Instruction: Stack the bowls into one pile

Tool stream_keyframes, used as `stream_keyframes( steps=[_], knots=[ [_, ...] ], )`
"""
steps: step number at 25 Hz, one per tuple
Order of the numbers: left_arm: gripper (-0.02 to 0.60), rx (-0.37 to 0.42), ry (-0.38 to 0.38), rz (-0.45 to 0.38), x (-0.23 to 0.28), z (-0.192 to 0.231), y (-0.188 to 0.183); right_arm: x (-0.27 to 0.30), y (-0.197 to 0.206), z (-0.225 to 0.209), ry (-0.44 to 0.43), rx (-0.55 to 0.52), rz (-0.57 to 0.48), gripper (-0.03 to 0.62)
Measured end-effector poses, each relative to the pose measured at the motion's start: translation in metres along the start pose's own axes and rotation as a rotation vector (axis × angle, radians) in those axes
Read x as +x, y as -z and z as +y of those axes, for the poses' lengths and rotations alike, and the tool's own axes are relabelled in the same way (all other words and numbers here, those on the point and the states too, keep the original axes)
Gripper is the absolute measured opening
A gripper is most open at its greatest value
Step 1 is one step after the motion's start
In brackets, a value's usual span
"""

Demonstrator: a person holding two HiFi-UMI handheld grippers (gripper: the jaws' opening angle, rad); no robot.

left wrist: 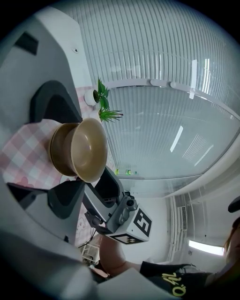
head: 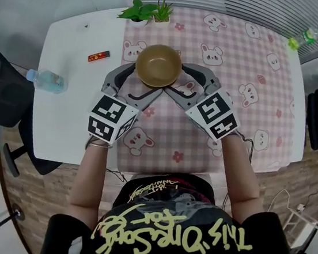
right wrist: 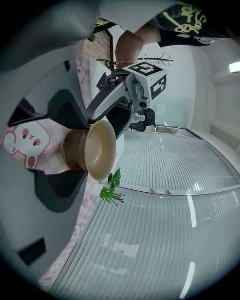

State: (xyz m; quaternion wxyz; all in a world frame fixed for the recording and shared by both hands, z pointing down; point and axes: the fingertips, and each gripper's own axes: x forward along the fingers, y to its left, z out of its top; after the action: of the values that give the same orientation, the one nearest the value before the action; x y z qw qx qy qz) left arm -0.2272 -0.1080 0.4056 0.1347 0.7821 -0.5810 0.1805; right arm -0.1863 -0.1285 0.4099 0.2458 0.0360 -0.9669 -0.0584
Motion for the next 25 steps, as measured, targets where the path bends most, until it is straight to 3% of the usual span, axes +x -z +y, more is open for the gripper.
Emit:
stream_keyframes(
  steps=[25],
  knots=[
    [0.385, -0.043, 0.004, 0.058, 0.012, 0.004, 0.018, 0.013, 0.018, -0.002, -0.036, 0.044, 0.044, 0.278]
  ],
)
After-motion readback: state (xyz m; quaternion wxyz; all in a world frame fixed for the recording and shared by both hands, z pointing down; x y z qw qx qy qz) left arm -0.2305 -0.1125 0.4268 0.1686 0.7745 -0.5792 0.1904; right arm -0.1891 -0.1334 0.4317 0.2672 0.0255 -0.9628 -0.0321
